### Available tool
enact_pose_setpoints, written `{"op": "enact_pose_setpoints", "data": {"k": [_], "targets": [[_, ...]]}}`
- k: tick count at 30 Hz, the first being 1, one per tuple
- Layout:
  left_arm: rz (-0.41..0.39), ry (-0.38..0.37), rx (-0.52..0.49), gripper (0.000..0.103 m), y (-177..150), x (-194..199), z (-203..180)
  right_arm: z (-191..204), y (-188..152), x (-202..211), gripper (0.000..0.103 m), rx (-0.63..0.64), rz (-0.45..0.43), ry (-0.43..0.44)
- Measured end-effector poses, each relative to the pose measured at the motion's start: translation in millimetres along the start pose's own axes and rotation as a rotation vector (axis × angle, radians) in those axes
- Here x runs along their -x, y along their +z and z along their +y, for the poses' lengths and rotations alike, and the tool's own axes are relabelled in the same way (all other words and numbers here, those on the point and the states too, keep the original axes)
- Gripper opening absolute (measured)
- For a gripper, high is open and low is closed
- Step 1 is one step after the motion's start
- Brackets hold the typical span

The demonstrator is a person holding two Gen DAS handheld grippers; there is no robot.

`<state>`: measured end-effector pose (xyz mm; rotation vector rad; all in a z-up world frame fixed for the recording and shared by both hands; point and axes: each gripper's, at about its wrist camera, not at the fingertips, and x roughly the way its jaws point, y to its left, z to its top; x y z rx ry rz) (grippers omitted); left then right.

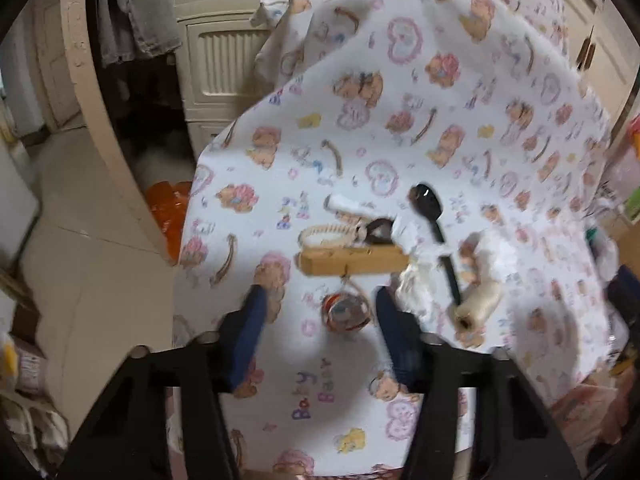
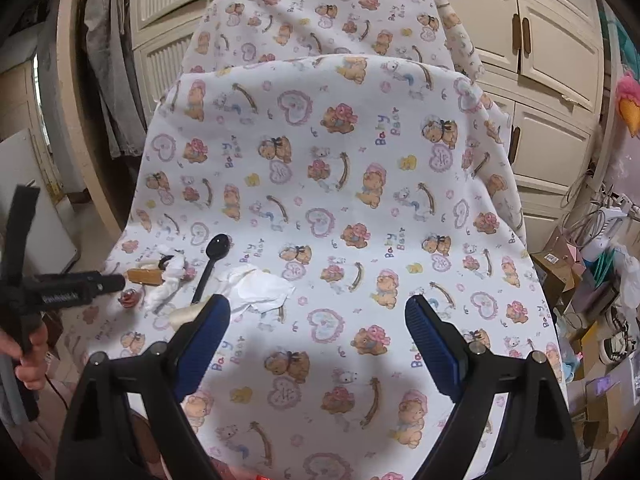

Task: Collect trash
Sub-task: 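Grasp the small can with the left gripper while the right tool returns to the chair, then grasp the white tissue with the right gripper while the left gripper holds the can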

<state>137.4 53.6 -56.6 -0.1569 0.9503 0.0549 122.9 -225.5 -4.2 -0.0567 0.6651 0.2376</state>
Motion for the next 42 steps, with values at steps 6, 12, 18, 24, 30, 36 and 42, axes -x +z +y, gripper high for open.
{"op": "enact_pose_setpoints", "data": {"k": [6,12,18,24,30,36,42], "targets": [[0.034,-0.062,-0.058,0.046,-8,-14,-16,3,-1,-7,0.088,0.004,0.019,0.006],[0.04,-0.049,-0.082,0.05,-8,-21,-25,5,3,-5,0.088,-0.006,0.009,0.019],[0.035,-0.071,-0.116,0.017,-10,-18,-30,4,4,-9,0.088,-0.017,0.017,0.015],[-0.063,-0.084,-0.069,0.013,-3,20,-19,6,5,-17,0.088,-0.027,0.048,0.073],[-0.078,-0.125,0.023,0.013,9,41,3,30,12,-47,0.083,-0.025,0.127,0.135],[0.008,-0.087,-0.048,0.013,2,20,-13,44,14,-89,0.071,-0.115,0.216,0.12],[0.015,-0.166,-0.001,0.013,1,20,-11,70,7,-117,0.041,-0.063,0.271,0.084]]}}
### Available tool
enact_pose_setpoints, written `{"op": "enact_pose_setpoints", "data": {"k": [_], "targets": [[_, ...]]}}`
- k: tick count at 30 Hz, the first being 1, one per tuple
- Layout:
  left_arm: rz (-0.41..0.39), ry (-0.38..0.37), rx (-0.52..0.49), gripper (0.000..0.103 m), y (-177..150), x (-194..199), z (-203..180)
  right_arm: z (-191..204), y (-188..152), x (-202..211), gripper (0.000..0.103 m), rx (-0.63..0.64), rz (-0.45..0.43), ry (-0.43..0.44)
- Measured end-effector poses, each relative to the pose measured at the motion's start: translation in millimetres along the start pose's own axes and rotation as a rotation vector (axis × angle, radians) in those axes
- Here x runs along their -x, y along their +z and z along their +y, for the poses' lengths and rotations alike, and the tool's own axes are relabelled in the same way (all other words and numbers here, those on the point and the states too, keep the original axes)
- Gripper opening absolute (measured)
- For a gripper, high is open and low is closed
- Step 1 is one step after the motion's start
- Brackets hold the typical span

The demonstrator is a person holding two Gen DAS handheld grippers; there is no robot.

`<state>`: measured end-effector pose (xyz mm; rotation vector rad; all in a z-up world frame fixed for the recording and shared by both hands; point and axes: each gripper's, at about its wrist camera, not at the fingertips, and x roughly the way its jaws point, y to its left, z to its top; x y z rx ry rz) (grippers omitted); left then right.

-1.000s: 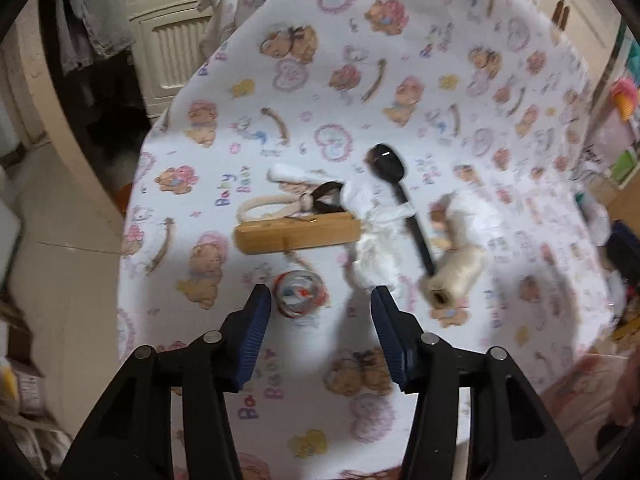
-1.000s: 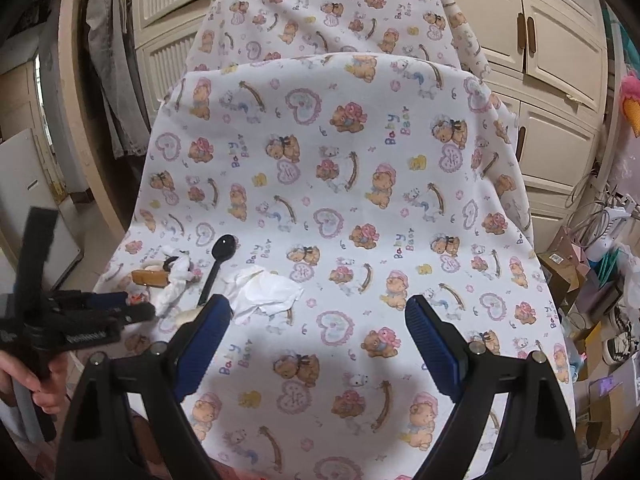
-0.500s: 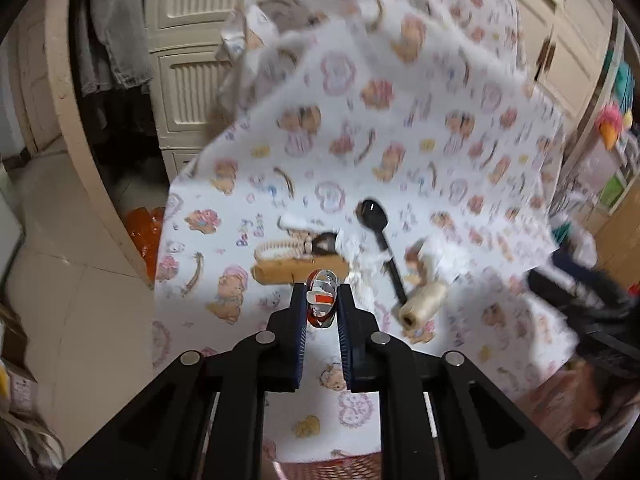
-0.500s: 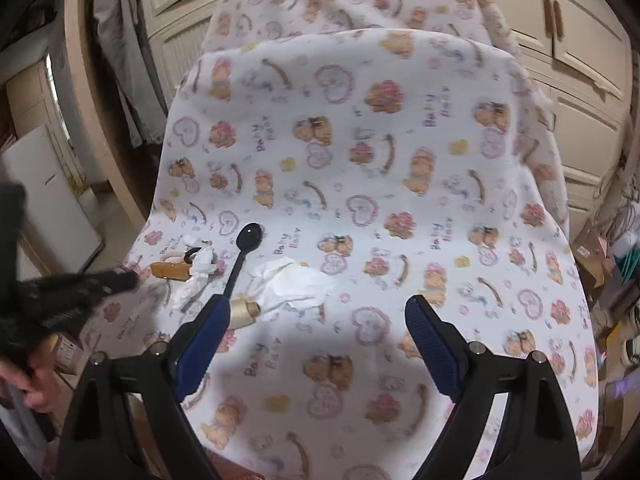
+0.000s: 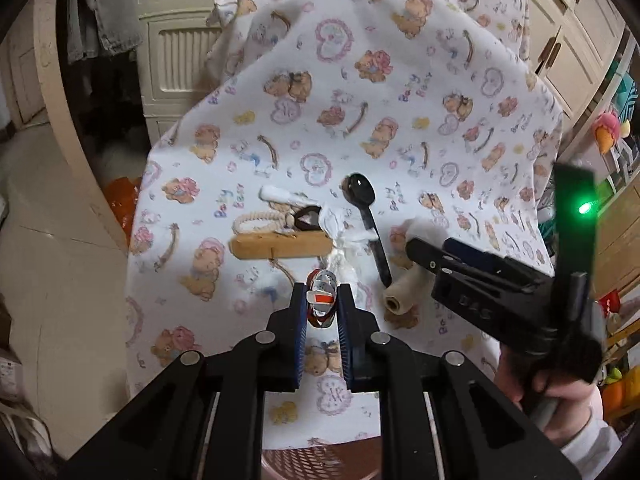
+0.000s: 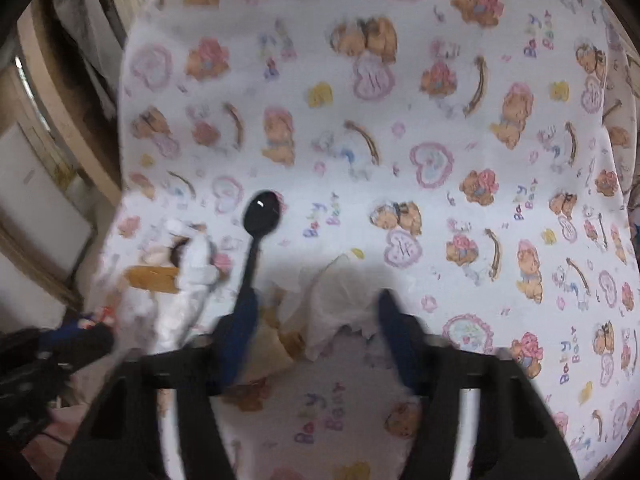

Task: Collect trash
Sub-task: 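Grasp the white tissue with the right gripper while the left gripper holds the can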

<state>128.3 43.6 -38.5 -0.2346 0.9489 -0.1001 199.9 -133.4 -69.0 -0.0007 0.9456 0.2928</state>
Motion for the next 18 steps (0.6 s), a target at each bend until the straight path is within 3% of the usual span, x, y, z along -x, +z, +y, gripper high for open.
{"op": "enact_pose_setpoints", "data": {"k": [2,3,12,15,18], "targets": [[-0.01,-0.011,0.011,0.013,3,3,2,-1,-1,-5,0.024,0.008,-0.009,-0.019],[-0.013,-0.018,0.018,0.013,4,4,3,0,0,-5,0.008,0.021,-0.018,-0.035],[-0.039,0.015,0.036,0.014,5,12,10,-26,2,55,0.007,-0.042,-0.189,0.132],[-0.047,0.01,0.04,0.014,4,15,10,-38,-2,71,0.007,-0.081,-0.205,0.255],[-0.043,0.001,0.038,0.014,2,15,8,-46,-5,80,0.007,-0.106,-0.203,0.316]]}}
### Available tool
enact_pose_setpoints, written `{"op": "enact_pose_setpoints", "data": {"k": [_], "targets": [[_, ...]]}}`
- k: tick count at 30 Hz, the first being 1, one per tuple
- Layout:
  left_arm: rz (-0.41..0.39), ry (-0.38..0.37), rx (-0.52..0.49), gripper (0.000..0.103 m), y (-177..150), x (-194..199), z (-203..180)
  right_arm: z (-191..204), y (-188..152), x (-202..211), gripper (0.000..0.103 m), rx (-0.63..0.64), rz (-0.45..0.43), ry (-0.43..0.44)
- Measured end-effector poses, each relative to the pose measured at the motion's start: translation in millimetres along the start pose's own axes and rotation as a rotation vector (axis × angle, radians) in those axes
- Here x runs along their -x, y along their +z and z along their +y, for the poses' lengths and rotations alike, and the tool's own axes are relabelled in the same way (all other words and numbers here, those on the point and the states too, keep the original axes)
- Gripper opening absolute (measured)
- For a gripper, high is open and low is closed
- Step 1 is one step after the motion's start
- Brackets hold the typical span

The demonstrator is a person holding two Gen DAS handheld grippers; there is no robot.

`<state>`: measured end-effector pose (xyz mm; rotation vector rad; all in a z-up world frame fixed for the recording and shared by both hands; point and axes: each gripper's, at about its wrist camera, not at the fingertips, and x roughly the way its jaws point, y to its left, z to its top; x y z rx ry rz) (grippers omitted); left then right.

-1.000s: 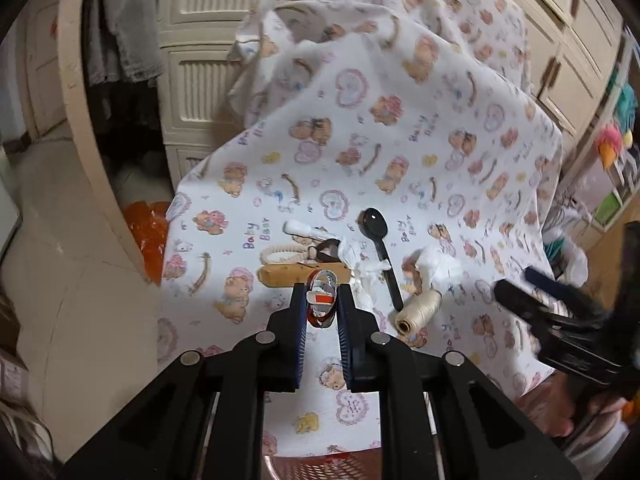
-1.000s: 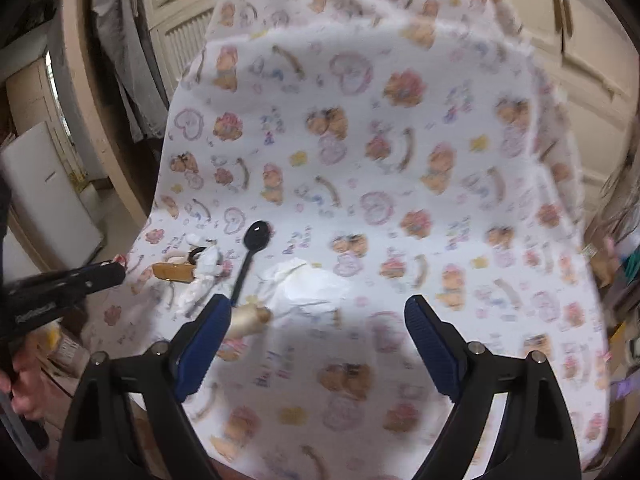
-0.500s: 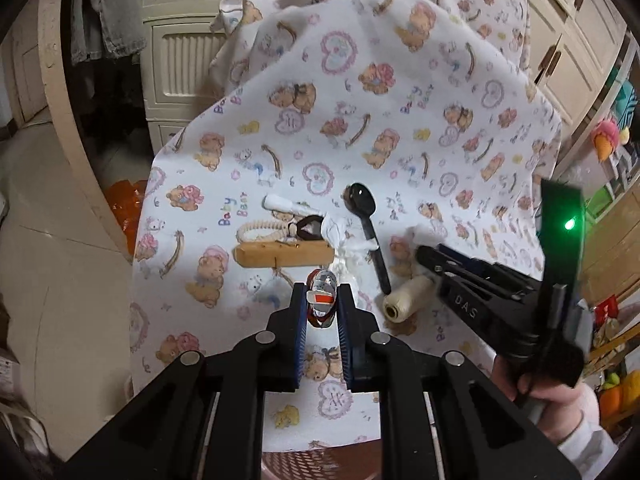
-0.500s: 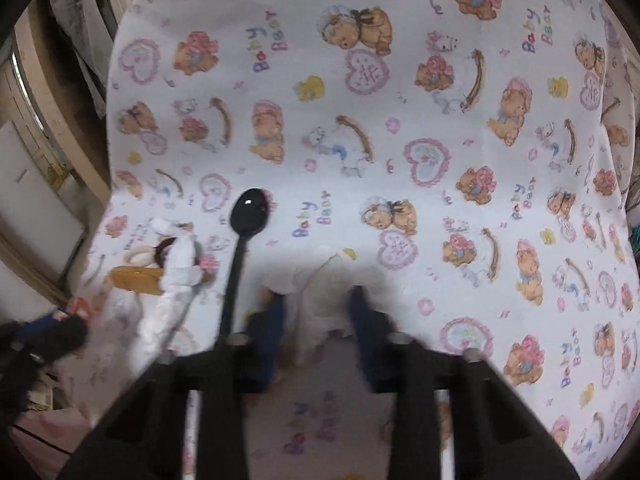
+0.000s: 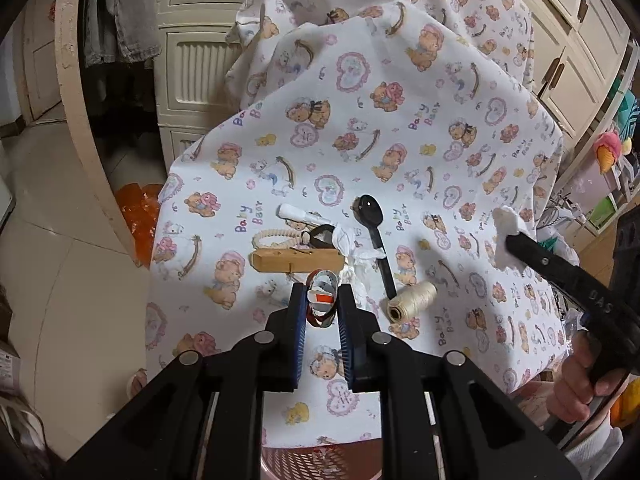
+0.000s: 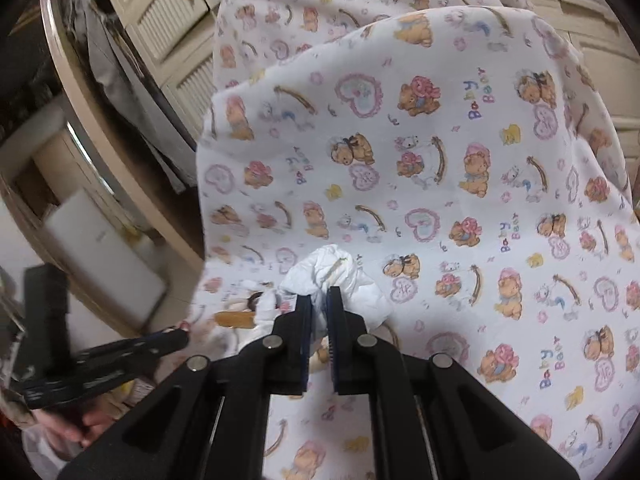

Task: Collect trash
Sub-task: 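Grasp the white tissue with the right gripper while the left gripper holds the can, then lower both held items over the wastebasket and open both grippers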

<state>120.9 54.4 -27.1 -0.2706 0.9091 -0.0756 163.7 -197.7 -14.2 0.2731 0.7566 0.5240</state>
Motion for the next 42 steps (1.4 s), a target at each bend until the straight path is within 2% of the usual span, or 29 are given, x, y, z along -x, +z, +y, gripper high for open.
{"op": "enact_pose_setpoints", "data": {"k": [5,8,16,21,23,28,34,42], "targets": [[0.022,-0.011,0.007,0.014,-5,-3,-2,-2,-5,6,0.007,0.025,0.011,-0.035],[0.01,0.016,-0.02,0.014,-7,1,-8,0,-8,16,0.007,0.057,0.019,-0.06],[-0.027,0.021,-0.072,0.014,-20,42,-27,34,-31,41,0.007,0.201,0.027,-0.161],[-0.052,0.016,-0.098,0.014,-41,69,-44,52,-51,65,0.007,0.176,0.032,-0.201],[-0.053,0.015,-0.116,0.014,-53,76,-51,61,-62,78,0.007,0.171,0.019,-0.172],[-0.043,0.03,-0.108,0.015,-77,80,-55,85,-87,101,0.007,0.216,0.014,-0.174],[0.027,0.035,-0.087,0.015,-99,60,-44,90,-116,109,0.008,0.2,0.047,-0.135],[0.177,0.025,-0.059,0.015,-120,27,-37,60,-142,64,0.008,0.138,0.206,-0.173]]}}
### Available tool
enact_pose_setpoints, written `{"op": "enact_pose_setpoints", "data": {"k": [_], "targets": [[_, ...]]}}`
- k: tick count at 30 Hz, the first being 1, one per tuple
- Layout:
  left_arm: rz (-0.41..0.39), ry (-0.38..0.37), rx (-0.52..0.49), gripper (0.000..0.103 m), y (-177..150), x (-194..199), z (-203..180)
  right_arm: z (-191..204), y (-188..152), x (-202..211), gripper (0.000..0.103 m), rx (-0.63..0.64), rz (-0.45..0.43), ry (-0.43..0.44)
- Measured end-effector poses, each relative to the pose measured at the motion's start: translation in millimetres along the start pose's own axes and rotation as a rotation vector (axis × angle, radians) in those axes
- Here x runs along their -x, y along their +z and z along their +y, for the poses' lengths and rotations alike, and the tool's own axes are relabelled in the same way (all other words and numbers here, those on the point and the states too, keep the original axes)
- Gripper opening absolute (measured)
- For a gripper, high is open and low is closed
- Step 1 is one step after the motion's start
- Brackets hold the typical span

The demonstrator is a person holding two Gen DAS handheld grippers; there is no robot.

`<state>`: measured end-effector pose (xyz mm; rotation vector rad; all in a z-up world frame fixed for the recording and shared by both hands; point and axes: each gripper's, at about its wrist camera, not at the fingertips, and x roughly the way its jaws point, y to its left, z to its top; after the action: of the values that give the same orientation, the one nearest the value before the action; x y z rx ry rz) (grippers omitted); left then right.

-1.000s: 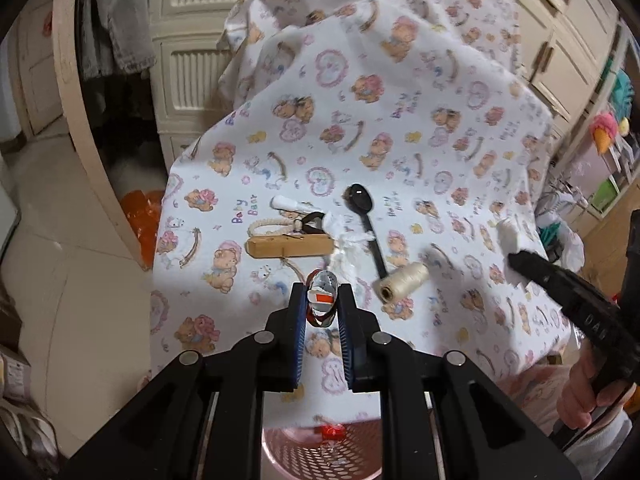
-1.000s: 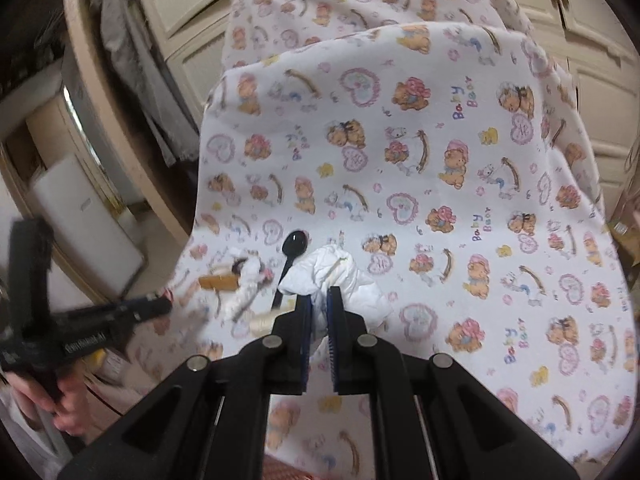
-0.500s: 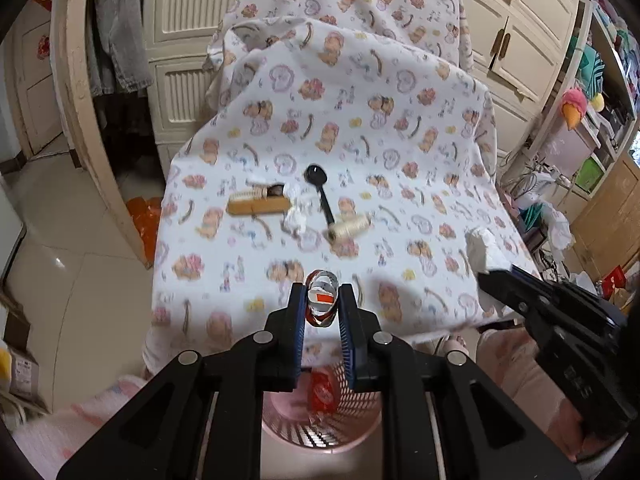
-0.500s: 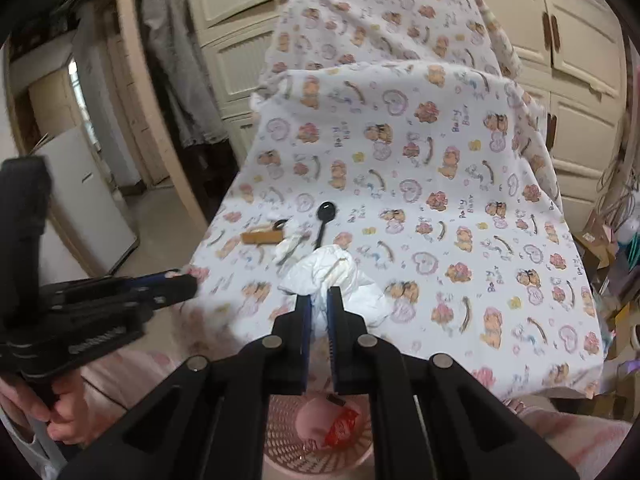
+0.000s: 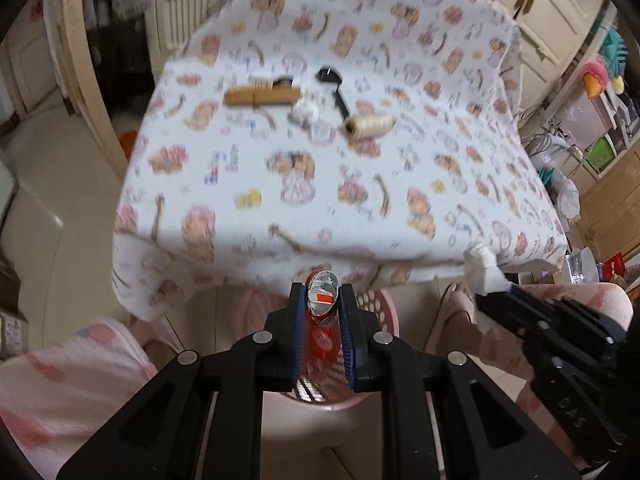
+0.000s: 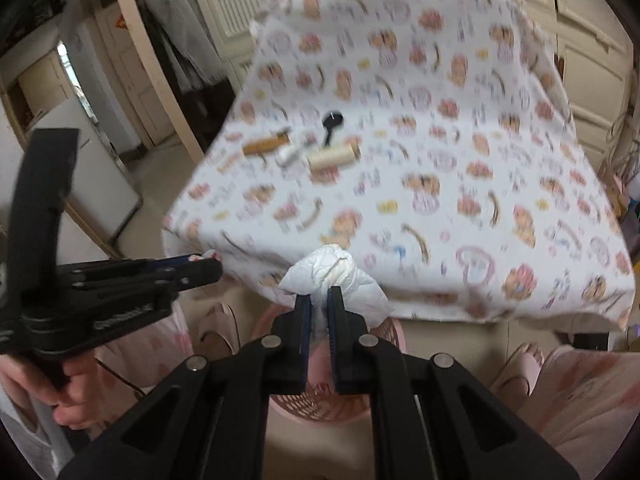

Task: Collect trash
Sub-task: 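Lower both held items over the wastebasket and open both grippers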

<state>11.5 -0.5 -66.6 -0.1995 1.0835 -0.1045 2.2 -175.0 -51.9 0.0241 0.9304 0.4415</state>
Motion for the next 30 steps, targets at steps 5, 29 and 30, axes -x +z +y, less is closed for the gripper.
{"op": "enact_pose_setpoints", "data": {"k": [5,29,30], "targets": [[0.053,0.002,0.035,0.015,-5,-12,8,-7,-9,-25,0.008,-0.031,0.076,0.003],[0.29,-0.031,0.152,0.015,-24,-74,34,-42,-92,-174,0.009,-0.131,0.418,-0.089],[0.306,-0.032,0.152,0.015,-26,-79,34,-43,-91,-174,0.009,-0.146,0.418,-0.083]]}}
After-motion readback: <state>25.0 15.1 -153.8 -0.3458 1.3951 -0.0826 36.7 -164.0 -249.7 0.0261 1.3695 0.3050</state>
